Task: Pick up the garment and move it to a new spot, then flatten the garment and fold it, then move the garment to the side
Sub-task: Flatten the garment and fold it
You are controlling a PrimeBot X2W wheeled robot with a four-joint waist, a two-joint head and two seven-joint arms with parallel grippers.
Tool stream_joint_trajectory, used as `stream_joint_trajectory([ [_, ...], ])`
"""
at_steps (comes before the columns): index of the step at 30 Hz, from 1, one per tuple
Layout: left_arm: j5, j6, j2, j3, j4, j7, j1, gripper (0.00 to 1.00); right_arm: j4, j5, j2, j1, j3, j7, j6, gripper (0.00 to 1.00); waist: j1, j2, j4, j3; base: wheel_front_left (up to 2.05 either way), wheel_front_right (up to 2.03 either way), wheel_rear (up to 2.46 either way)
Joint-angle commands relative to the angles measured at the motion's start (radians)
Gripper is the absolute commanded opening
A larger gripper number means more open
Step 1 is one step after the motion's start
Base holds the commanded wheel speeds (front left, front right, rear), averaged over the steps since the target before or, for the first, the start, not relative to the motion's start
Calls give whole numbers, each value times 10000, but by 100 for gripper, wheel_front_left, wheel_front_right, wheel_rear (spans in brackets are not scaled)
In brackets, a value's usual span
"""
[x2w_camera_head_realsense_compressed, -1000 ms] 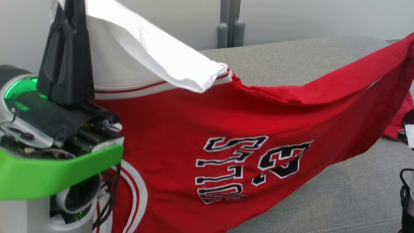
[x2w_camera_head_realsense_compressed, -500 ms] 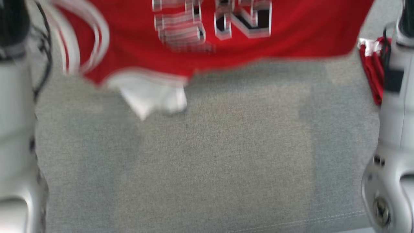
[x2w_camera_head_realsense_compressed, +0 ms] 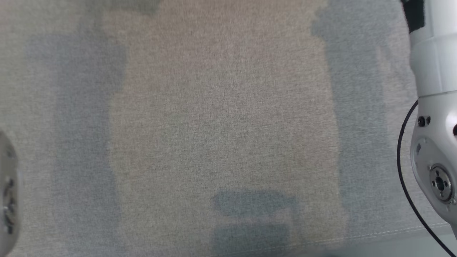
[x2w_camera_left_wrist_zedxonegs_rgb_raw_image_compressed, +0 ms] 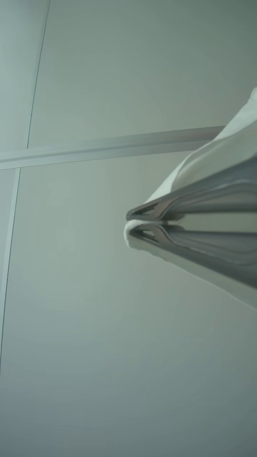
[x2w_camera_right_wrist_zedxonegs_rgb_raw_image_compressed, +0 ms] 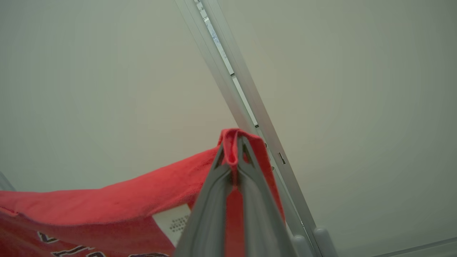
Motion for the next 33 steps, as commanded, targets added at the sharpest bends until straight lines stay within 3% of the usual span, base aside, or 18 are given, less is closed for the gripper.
stream_joint_trajectory([
  [1,-142,-74,-175,442,-396,-68,469,0,311,181,-37,187,242,-182,4,0,-1,0,152,1080,0,0,0],
  [5,-380,-303,-717,1488,-1703,-58,1949,0,658,726,-255,826,882,-475,4,0,-1,0,281,1618,0,0,0],
  [11,-666,-506,-1229,2280,-3560,-61,4253,0,55,2019,-756,1907,1668,-684,4,0,-1,0,297,1561,0,0,0],
  [16,-1160,-516,-1140,1978,-4928,-62,5989,0,-859,2725,-1290,3005,2427,-739,4,0,-1,0,308,1187,0,0,0],
  [23,-1574,-518,-1002,1396,-6075,-61,8188,0,-2265,3306,-1776,4852,2566,-730,4,0,-1,0,384,640,0,0,0],
  [33,-1818,-514,-1712,1337,-6622,-63,12021,0,-4094,3205,-1799,8391,1967,-734,4,0,-1,0,637,-571,0,0,0],
])
